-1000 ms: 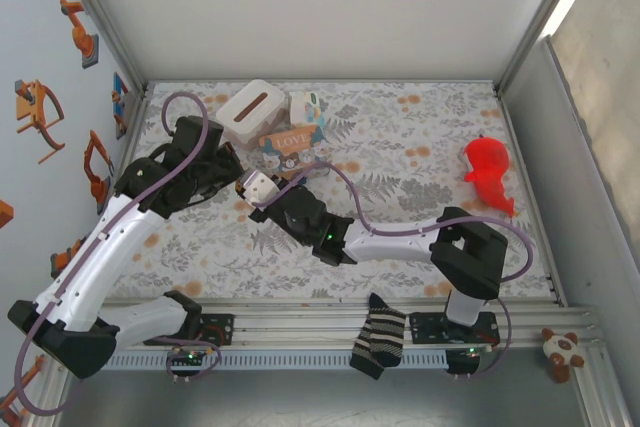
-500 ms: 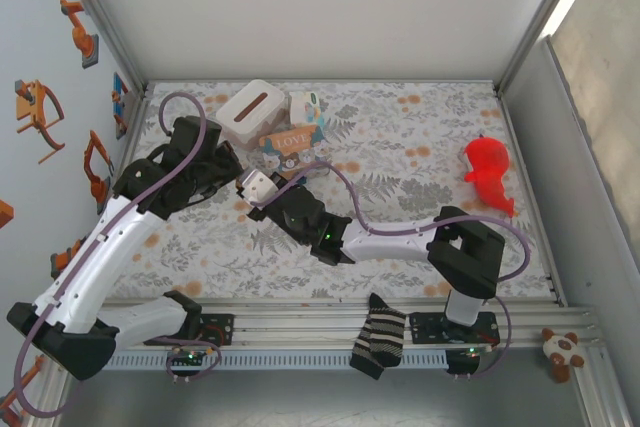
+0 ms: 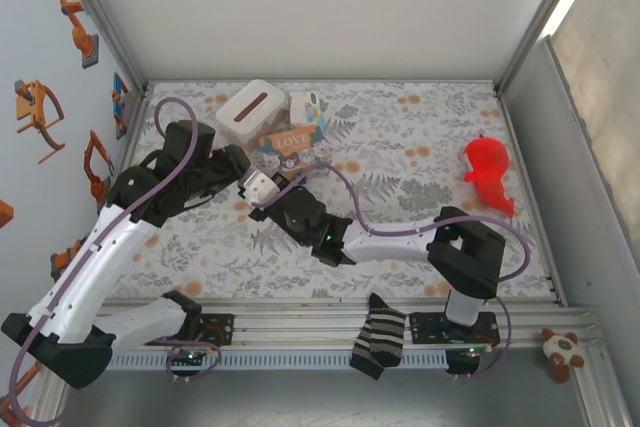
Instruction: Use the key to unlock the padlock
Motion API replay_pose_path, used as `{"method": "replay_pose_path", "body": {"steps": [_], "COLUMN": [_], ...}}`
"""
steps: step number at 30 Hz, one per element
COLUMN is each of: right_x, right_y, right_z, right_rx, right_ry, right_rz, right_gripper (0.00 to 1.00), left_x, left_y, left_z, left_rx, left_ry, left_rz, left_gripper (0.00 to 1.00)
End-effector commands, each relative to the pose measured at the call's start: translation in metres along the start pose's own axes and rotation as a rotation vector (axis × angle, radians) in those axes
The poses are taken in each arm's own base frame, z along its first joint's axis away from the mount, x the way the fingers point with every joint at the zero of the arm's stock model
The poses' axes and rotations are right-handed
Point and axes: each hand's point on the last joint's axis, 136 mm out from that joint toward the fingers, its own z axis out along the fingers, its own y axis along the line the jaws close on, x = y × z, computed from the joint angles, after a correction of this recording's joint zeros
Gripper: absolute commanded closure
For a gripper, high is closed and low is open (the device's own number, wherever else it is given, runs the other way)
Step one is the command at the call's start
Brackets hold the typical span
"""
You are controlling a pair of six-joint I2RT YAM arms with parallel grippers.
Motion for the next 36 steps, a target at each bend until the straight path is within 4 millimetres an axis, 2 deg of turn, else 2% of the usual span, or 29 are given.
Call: {"method": "replay_pose_path", "body": {"steps": [1,5,11,14,17,23,32,36], "right_x": [-0.002,0.005,0.017,0.018,0.013,-0.017,-0.072,-0.086], "right_y": [-0.018,-0.028,-0.054,-0.067,-0.083,-0.105,-0.120,-0.121], "right_z": [-0.010,-0.022,-0.046,-0.058,-0.069,-0.087,-0.100,-0.099], "right_rx": [0.059,0.043,-0.130,-0.201,-0.261,-0.380,-0.521,-0.569], "right_ry": [-0.004,0.021,0.075,0.094,0.086,0.010,-0.150,-0.193], "right_rz": [0.052,0.121,0.460,0.607,0.759,0.927,1.032,1.080], "right_gripper": [1.00,1.00,1.00,1.00,1.00,1.00,1.00,1.00], "left_x": [0.003,-0.006,-0.021,-0.023,-0.022,-0.016,-0.011,-0.005], "left_y": [0.007,0.011,0.005,-0.010,-0.035,-0.078,-0.119,-0.136], "left_z": [-0.010,-0.018,-0.036,-0.040,-0.044,-0.049,-0.046,-0.048], "left_rx": [0.027,0.097,0.173,0.263,0.417,0.676,0.869,0.928], "left_ry": [0.024,0.003,-0.091,-0.108,-0.107,-0.061,0.033,0.055], "left_rz": [-0.010,-0.048,0.009,0.043,0.070,0.092,0.085,0.106], "left_gripper": [0.45,0.36,0.28,0.27,0.27,0.26,0.31,0.34]}}
